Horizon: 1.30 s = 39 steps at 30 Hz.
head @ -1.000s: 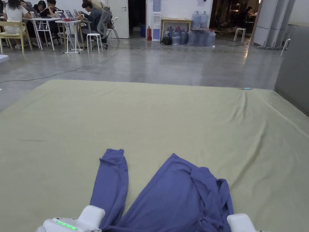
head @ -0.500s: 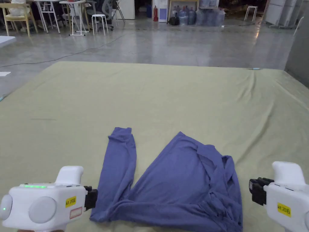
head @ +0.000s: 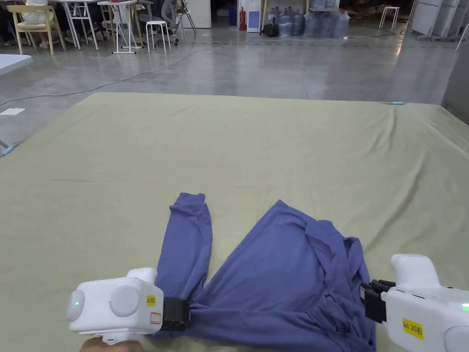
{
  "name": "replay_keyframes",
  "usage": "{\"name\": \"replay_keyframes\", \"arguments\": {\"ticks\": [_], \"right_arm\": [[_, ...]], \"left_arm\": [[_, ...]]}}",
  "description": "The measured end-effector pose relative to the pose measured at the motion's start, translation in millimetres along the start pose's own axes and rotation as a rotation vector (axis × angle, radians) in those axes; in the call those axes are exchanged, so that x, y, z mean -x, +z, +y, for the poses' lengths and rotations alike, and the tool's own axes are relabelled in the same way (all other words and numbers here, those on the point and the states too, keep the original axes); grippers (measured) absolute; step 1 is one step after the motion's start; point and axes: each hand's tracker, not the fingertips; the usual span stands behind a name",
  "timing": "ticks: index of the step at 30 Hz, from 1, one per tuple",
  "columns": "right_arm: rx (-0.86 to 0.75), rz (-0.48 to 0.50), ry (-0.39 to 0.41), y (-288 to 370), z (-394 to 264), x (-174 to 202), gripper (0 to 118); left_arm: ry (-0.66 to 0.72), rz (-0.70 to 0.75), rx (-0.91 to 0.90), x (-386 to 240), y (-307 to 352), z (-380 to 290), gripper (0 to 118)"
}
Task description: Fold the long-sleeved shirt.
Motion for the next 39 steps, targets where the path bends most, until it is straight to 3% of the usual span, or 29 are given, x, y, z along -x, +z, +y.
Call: {"name": "replay_keyframes", "arguments": {"ticks": [2,4,6,8,11,14,15,18,21,29,31,33,34,35,39], "right_arm": [[0.006,-0.001,0.006,-3.3,0.0,0.7,0],[0.016,-0.001,0.012,-9.8,-0.7,-0.3,0],[0.027,-0.001,0.014,-16.1,2.5,-0.8,0],[0.032,0.002,0.022,-23.7,11.5,-0.9,0],[0.012,0.016,0.053,-49.1,50.4,2.4,0],[0.027,0.069,0.148,-103.9,115.3,9.7,0],[0.053,0.096,0.184,-130.6,138.0,13.8,6],[0.139,0.121,0.320,-218.3,189.4,19.9,78],[0.303,0.121,0.435,-292.0,221.9,27.7,78],[0.504,0.009,0.501,-391.9,222.4,34.4,77],[0.532,-0.048,0.517,-404.0,216.5,32.3,58],[0.547,0.030,0.445,-387.6,208.7,37.7,32],[0.544,0.011,0.458,-385.0,210.0,39.2,10],[0.547,0.022,0.450,-380.7,211.3,40.4,0],[0.457,0.004,0.422,-364.4,227.7,39.7,0]], "left_arm": [[-0.017,0.028,0.013,-6.2,-11.6,-0.1,48],[-0.061,0.041,0.018,-10.9,-18.7,-2.5,38],[-0.128,0.030,-0.019,-13.6,-12.2,-1.9,5],[-0.057,-0.022,-0.033,-13.7,-3.6,-0.7,5],[-0.122,-0.021,-0.077,-15.9,7.6,0.1,5],[-0.120,-0.038,-0.091,-16.4,15.8,3.8,5],[-0.117,-0.047,-0.098,-16.4,18.5,5.4,5],[-0.111,-0.067,-0.114,-16.4,22.5,12.1,5],[-0.089,-0.081,-0.107,-16.5,21.8,18.9,5],[-0.050,-0.146,-0.113,-9.9,13.5,40.0,5],[-0.051,-0.144,-0.113,-11.9,11.2,44.3,5],[-0.055,-0.134,-0.119,-13.2,11.1,45.6,5],[-0.054,-0.133,-0.120,-14.4,11.2,46.2,5],[-0.051,-0.135,-0.122,-14.5,11.1,46.9,5],[-0.082,-0.085,-0.210,-17.2,24.4,59.5,5]]}}
